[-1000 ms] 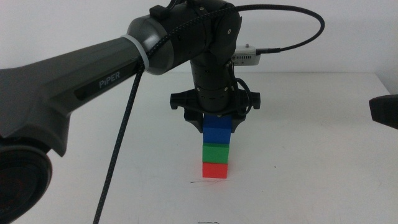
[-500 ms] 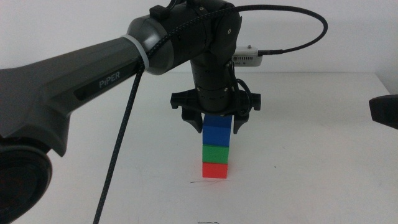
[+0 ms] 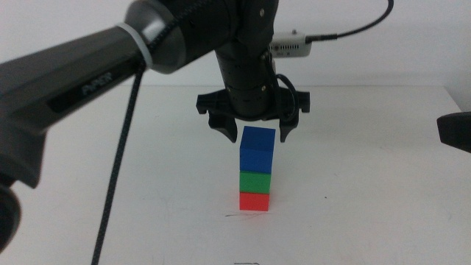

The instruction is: Stack red cubes first, then green, then blue cubes in a specific spot.

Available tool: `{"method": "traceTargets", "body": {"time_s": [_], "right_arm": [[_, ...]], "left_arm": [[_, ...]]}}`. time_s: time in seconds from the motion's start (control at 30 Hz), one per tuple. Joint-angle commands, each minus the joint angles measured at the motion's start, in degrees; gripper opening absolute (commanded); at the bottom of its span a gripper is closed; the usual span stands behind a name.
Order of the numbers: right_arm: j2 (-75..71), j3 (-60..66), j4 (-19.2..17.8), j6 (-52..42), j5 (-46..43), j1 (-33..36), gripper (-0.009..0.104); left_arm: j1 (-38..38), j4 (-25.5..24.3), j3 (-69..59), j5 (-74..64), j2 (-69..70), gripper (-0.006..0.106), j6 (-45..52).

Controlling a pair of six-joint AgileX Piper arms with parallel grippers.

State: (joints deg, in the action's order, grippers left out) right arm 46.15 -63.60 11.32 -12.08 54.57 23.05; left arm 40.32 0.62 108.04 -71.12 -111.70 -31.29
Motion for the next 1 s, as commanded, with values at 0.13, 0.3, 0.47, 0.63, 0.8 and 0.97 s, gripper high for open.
{"method": "traceTargets", "body": {"time_s": [0.13,0.3,0.47,0.63,0.8,0.97], "right_arm": [[-0.21,-1.42,0.48,-0.86,-3.27,-0.38,0.068],[-0.21,-1.42,0.48,-0.86,-3.27,-0.38,0.068],[-0.21,-1.42,0.48,-0.86,-3.27,-0.38,0.068],[-0.21,-1.42,0.48,-0.86,-3.27,-0.38,0.068],[-0.21,-1.42,0.48,-0.86,-3.27,-0.38,0.068],[-0.27,-1.42,0.30,-0.86,-3.28,-0.38,0.068]], "left_arm": [[0.24,1.03,1.80,-4.19,6.76,0.085,0.14],[0.24,-0.62,1.80,-4.19,11.74,0.085,2.82],[0.24,-3.69,1.80,-4.19,18.92,0.084,10.01],[0.24,-7.26,1.80,-4.19,26.00,0.084,16.91],[0.16,-15.74,0.36,-4.14,33.47,0.084,18.02],[-6.88,-17.54,-2.69,-3.80,41.01,0.085,18.63]]}}
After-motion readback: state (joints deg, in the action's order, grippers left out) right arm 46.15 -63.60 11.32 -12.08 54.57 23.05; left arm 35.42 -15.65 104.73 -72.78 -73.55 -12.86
